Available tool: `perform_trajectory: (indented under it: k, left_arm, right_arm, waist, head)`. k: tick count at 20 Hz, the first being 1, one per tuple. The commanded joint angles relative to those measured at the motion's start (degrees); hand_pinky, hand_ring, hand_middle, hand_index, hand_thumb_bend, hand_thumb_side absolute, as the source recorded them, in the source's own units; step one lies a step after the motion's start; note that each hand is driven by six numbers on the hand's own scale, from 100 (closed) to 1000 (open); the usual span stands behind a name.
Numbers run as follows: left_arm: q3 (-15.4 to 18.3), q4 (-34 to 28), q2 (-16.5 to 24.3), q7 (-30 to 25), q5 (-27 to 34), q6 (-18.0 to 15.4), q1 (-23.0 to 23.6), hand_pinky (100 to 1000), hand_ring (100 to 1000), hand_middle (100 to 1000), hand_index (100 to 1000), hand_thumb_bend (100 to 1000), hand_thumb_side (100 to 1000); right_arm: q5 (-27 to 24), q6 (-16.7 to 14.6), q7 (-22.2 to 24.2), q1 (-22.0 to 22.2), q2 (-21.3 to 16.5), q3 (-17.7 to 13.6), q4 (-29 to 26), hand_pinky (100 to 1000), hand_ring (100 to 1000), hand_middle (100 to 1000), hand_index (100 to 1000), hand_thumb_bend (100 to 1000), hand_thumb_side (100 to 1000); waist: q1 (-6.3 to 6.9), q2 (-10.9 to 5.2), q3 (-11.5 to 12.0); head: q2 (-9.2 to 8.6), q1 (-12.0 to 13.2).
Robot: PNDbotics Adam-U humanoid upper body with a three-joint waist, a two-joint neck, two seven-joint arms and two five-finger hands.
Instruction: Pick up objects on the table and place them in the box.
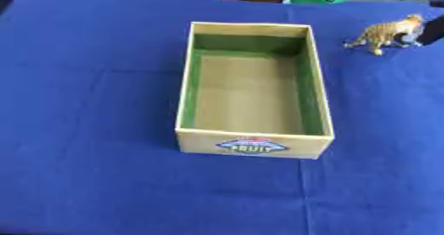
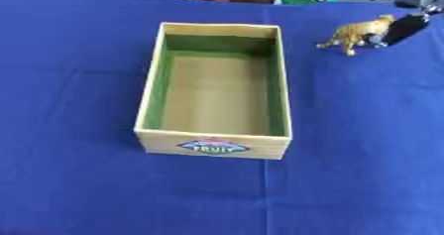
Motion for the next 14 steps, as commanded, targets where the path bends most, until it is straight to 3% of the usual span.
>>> perform_trajectory:
  k: [1, 6, 11, 14]
  left_arm:
    - [0.6, -0.9, 0.6, 0.1, -0.2, 0.0, -0.3, 528, 581, 588, 746, 100, 503]
    - [0.6, -0.9, 0.7, 0.1, -0.3, 0.0, -0.4, 529, 580, 588, 746, 100, 502]
    - [0.5, -0.9, 0.7, 0.0, -0.3, 0.0, -0.5, 529, 579, 587, 746, 100, 502]
    - [0.5, -0.9, 0.7, 0.0, -0.3, 0.0, -0.6, 529, 578, 586, 746, 100, 502]
  right_arm:
    - [0.2, 0.0, 0.0, -1.0, -2.1, -0.4, -0.2, 964, 984, 993, 1000, 320, 589]
    - [2.2, 0.0, -0.4, -1.6, -1.9, -0.4, 0.2, 965, 989, 993, 1000, 322, 594]
    - [4.7, 0.1, -0.2, -2.4, -1.4, -0.8, 1.6, 970, 996, 1000, 1000, 384, 579]
    - [6.5, 0.1, 0.0, -3.0, -1.2, -0.8, 2.0, 969, 997, 1000, 1000, 365, 583]
  waist:
    - [0.04, -1.04, 0.1]
    - [-0.24, -0.65, 0.5]
    - [-0.25, 0.02, 0.8]
    - [-0.31, 0.42, 1.0]
  head:
    - [-0.72, 0.1]
    - [-1.07, 0.0]
    - [-1.57, -0.2]
    - [-1.94, -0.3]
